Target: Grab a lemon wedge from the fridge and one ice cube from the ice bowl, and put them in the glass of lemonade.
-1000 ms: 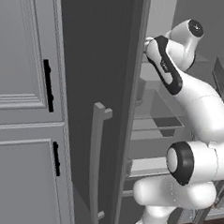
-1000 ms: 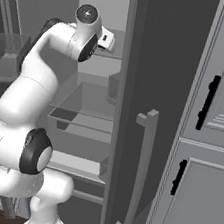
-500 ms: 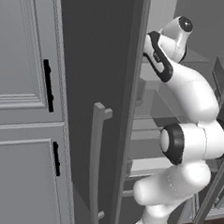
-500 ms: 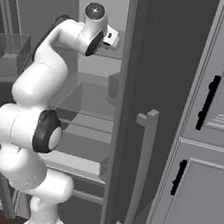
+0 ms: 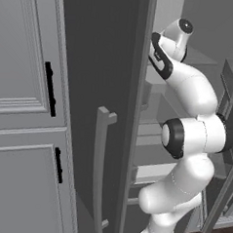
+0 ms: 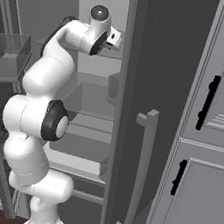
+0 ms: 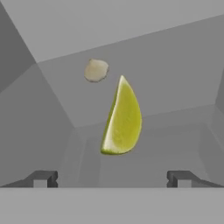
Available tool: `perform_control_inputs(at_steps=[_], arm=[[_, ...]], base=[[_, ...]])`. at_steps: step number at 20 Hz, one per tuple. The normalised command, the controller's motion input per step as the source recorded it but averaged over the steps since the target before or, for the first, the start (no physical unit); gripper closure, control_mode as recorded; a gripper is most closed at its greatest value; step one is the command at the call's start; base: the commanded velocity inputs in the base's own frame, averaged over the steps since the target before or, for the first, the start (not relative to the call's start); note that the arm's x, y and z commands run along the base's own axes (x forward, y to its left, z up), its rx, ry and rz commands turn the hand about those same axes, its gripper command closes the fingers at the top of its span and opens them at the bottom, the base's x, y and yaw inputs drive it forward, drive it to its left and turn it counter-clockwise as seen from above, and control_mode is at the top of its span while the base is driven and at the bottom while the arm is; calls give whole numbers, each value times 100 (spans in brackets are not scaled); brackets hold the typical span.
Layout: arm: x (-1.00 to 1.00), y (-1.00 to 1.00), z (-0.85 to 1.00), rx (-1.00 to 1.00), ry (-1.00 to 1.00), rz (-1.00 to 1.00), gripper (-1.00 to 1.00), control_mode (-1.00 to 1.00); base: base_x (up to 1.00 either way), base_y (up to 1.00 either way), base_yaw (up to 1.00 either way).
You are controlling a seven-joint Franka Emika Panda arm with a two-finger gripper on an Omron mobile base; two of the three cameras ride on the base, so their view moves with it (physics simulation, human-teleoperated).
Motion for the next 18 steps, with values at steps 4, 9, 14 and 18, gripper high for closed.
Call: perform_control_inputs(at_steps=[4,9,14,18], arm=[[39,0,-11,0,0,0,-100,-100],[40,0,-5,0,1,0,-100,-100],[44,0,-6,0,2,0,-100,-100],[30,0,-7,0,3,0,-100,-100]], base=[[0,0,0],[0,0,0],[0,0,0],[0,0,0]])
